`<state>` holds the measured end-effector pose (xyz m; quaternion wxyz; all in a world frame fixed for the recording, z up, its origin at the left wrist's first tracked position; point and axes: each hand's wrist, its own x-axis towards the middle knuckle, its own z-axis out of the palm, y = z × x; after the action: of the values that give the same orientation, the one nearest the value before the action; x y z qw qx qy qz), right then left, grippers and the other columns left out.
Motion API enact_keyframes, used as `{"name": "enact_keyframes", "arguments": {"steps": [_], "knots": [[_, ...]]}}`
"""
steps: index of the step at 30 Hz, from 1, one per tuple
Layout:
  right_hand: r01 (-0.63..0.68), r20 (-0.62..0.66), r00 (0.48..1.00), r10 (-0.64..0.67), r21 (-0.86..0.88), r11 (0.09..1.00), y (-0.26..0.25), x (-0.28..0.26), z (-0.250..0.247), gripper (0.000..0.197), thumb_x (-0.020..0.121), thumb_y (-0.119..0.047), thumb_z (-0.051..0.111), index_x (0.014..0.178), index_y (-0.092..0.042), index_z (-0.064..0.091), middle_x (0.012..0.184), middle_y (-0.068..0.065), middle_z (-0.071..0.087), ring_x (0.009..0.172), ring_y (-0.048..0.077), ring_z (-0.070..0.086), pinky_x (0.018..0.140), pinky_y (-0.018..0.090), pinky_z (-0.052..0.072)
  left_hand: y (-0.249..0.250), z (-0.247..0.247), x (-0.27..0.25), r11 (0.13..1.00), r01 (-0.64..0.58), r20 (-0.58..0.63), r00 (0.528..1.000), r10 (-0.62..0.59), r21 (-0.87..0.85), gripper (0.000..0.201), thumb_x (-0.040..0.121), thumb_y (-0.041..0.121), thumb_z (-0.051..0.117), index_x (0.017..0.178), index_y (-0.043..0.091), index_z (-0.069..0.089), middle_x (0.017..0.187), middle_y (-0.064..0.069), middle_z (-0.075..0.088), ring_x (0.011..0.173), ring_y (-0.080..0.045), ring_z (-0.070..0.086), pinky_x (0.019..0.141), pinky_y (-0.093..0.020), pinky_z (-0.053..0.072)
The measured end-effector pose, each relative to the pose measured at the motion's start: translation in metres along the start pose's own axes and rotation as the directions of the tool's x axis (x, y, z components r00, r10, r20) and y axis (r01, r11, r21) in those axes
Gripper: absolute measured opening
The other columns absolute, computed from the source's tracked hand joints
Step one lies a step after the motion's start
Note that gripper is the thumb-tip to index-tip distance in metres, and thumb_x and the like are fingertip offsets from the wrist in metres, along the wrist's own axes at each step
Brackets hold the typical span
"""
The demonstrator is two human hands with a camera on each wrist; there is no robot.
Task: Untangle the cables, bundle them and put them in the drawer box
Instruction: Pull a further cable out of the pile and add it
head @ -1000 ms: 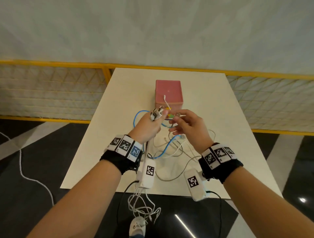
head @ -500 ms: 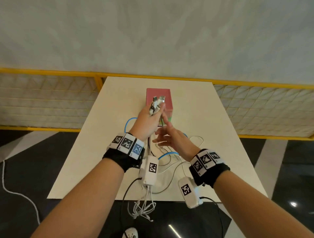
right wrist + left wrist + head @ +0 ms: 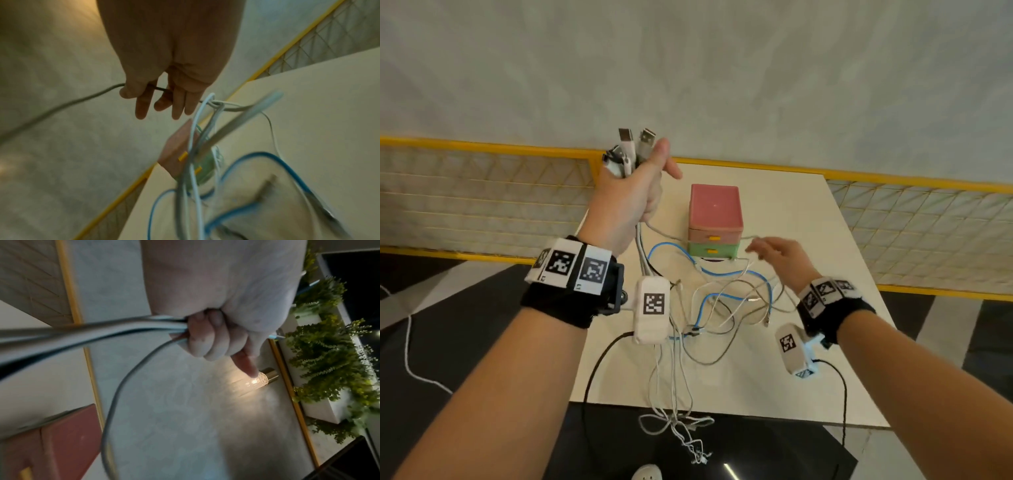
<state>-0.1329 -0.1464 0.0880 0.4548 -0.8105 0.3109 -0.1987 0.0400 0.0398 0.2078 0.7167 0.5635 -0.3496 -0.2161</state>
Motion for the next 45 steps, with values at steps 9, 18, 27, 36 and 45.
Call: {"name": "enact_keyframes", "arguments": {"steps": [9,18,27,36,45], "knots": [[0.412,0.02,0.908,-0.418,-0.214,0.886,-0.089,0.013,-0.028,0.014,0.084,-0.02,0.069,0.096,-0.015,0.073,0.075,-0.004,0.053,0.106,0.017,0.062,0.087,0.02,0.045,-0.013,0.055,-0.027,0.908,0.124,0.217,0.95,-0.225,0.399,0.038,0.106,0.03,0.037,0.121,0.008,0.064,0.053,0.003,0.066,0.035,0.007,0.05,0.037,-0.011,0.036],[0.311,0.107,0.95,-0.292,-0.27,0.911,-0.047,0.004,-0.05,0.022,0.099,-0.021,0.044,0.096,-0.011,0.063,0.074,0.001,0.056,0.073,0.019,0.054,0.071,0.025,0.041,-0.016,0.057,-0.008,0.928,0.055,-0.042,0.998,-0.043,0.368,0.033,0.103,0.03,0.044,0.077,0.011,0.052,0.065,-0.012,0.067,0.033,0.001,0.044,0.046,-0.017,0.033],[0.286,0.11,0.958,-0.265,-0.284,0.915,-0.038,0.0,-0.05,0.026,0.1,-0.024,0.043,0.09,-0.016,0.065,0.067,-0.006,0.051,0.059,0.004,0.042,0.064,0.023,0.036,-0.019,0.047,-0.007,0.958,-0.018,-0.128,0.99,0.057,0.287,0.041,0.103,0.009,0.04,0.144,0.01,0.037,0.085,-0.006,0.062,0.041,0.001,0.058,0.05,-0.007,0.041],[0.515,0.213,0.857,-0.469,-0.384,0.767,-0.087,0.017,-0.061,0.022,0.1,-0.018,0.043,0.093,-0.011,0.063,0.075,-0.011,0.053,0.073,-0.001,0.051,0.079,0.012,0.04,-0.024,0.056,-0.001,0.798,-0.049,0.089,0.996,-0.006,0.601,0.029,0.099,0.013,0.047,0.071,0.015,0.056,0.056,0.006,0.057,0.047,-0.002,0.053,0.05,-0.011,0.039],[0.336,0.227,0.938,-0.261,-0.423,0.841,-0.052,0.014,-0.058,0.028,0.101,-0.023,0.038,0.089,-0.01,0.059,0.078,0.009,0.056,0.072,0.023,0.052,0.069,0.027,0.041,-0.019,0.048,0.0,0.86,-0.018,0.016,1.0,0.011,0.511,0.029,0.103,0.016,0.041,0.129,0.017,0.053,0.074,-0.008,0.069,0.038,0.002,0.054,0.044,-0.007,0.035]]}}
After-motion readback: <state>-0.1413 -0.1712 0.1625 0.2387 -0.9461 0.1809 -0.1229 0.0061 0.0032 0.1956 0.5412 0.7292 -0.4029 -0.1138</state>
